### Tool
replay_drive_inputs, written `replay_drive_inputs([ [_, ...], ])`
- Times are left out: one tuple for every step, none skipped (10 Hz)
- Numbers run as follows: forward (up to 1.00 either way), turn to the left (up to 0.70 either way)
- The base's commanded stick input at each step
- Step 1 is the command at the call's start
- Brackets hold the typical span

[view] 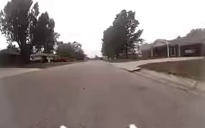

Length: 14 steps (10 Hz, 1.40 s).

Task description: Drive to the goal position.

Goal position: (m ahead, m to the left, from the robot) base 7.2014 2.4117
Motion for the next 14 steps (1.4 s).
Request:
replay_drive_inputs([
  [0.5,0.0],
  [0.5,0.0],
  [0.5,0.0],
  [0.5,0.0],
  [0.5,0.0],
  [0.5,0.0],
  [0.5,0.0],
  [0.5,0.0],
  [0.5,0.0],
  [0.5,0.0],
  [0.5,0.0],
  [0.5,0.0],
  [0.5,0.0],
  [0.5,0.0],
])
